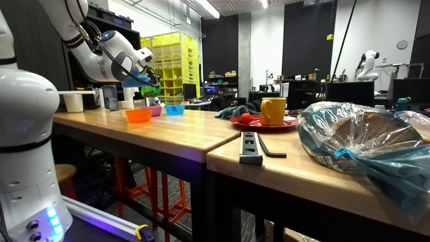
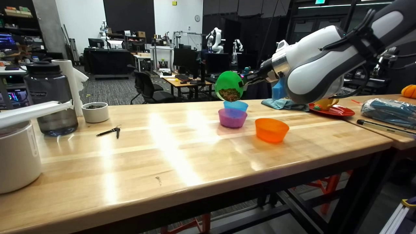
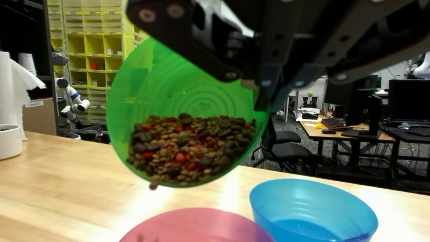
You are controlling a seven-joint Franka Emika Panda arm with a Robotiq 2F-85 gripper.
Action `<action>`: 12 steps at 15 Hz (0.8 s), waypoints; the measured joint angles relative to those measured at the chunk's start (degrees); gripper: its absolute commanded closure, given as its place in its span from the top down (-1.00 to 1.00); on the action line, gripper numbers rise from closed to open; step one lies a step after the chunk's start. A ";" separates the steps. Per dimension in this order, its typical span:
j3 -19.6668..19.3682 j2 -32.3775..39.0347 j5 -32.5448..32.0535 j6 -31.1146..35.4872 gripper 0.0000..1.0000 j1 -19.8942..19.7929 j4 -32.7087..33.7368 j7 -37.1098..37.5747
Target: Pour some of the contents of the green bowl into the purple bowl
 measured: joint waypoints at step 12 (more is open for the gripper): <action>-0.77 0.67 0.00 -0.05 -0.98 0.42 0.36 0.35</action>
